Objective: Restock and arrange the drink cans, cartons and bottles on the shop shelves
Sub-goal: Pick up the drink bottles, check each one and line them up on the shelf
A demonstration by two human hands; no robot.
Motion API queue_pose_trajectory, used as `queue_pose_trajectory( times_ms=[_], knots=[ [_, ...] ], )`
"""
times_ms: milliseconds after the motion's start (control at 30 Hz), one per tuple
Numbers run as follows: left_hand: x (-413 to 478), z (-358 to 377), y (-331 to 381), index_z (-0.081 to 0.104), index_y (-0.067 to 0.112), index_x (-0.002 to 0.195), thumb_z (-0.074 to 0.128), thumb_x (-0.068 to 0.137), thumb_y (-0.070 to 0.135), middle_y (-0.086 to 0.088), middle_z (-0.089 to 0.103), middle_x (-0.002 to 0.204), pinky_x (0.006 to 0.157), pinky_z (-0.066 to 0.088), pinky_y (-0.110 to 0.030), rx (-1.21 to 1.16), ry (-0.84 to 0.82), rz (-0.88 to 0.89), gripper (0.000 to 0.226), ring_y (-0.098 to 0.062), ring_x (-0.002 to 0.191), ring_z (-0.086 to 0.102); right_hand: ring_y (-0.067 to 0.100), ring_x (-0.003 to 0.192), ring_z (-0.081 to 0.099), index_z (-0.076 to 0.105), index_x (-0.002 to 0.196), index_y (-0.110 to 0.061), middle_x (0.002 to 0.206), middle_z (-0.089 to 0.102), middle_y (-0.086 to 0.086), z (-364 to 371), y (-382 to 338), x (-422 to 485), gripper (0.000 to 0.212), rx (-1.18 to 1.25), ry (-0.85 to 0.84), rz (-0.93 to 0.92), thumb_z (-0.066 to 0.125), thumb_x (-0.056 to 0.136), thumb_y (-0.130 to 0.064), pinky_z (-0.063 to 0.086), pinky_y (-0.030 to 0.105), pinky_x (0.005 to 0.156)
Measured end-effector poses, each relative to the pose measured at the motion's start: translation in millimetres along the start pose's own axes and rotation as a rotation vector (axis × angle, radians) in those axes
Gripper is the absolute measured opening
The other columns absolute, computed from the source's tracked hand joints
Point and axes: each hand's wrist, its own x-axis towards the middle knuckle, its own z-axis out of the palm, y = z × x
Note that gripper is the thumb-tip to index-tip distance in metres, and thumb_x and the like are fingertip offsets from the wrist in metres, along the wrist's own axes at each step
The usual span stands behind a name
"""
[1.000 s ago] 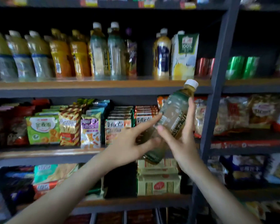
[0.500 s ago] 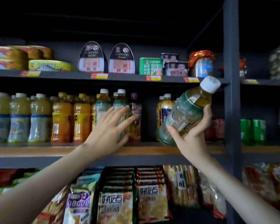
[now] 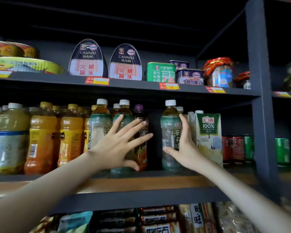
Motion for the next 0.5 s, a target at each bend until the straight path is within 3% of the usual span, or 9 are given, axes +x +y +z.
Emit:
queue_pose_trajectory(
  times_ms=[167, 300, 367, 433, 500],
  knots=[
    [1.9, 5.5, 1.3, 0.028, 0.026, 0.152, 0.03, 0.077, 0.084, -0.016, 0.029, 0.155, 0.115, -0.003, -0.059, 0.048, -0.001, 0.019, 0.095, -0.029, 0.144, 0.019, 0.019, 0.148, -0.006, -0.025, 0.144, -0.043, 0.159, -0.022, 0.002, 7.0, 7.3, 23.6, 0.111, 0.098, -0.135, 0.157, 0.069, 0.089, -0.023, 0.008, 0.039, 0.117],
    [-0.8, 6.7, 0.6, 0.028, 0.024, 0.152, 0.033, 0.082, 0.079, -0.015, 0.03, 0.155, 0.115, 0.001, -0.058, 0.06, 0.028, 0.05, 0.089, -0.029, 0.144, 0.02, 0.025, 0.147, 0.009, -0.025, 0.145, -0.044, 0.159, -0.012, 0.005, 15.2, 6.1, 30.6, 0.123, 0.074, -0.15, 0.164, 0.078, 0.081, -0.023, 0.018, 0.039, 0.114],
    [-5.3, 5.9, 0.9, 0.025, 0.023, 0.153, 0.031, 0.086, 0.077, -0.015, 0.03, 0.155, 0.115, 0.003, -0.057, 0.067, 0.036, 0.059, 0.086, -0.029, 0.144, 0.02, 0.028, 0.146, 0.011, -0.028, 0.141, -0.051, 0.158, -0.012, 0.004, 13.6, 2.2, 27.9, 0.132, -0.028, -0.17, 0.164, 0.082, 0.076, -0.022, 0.025, 0.042, 0.112],
    [-8.0, 6.2, 0.8, 0.025, 0.023, 0.153, 0.031, 0.088, 0.075, -0.015, 0.03, 0.155, 0.116, 0.006, -0.057, 0.077, 0.045, 0.064, 0.084, -0.029, 0.144, 0.021, 0.028, 0.148, -0.005, -0.034, 0.132, -0.06, 0.154, -0.031, -0.003, 6.9, 0.0, 22.6, 0.136, -0.256, -0.226, 0.106, 0.084, 0.073, -0.027, 0.027, 0.047, 0.112],
    [-8.4, 6.3, 0.5, 0.03, 0.023, 0.152, 0.032, 0.089, 0.073, -0.015, 0.031, 0.155, 0.115, 0.008, -0.058, 0.088, 0.047, 0.067, 0.081, -0.029, 0.144, 0.022, 0.024, 0.145, -0.021, -0.036, 0.131, -0.058, 0.143, -0.049, -0.012, -0.7, -0.8, 19.0, 0.136, -0.509, -0.272, 0.003, 0.085, 0.07, -0.037, 0.025, 0.05, 0.114]
  ],
)
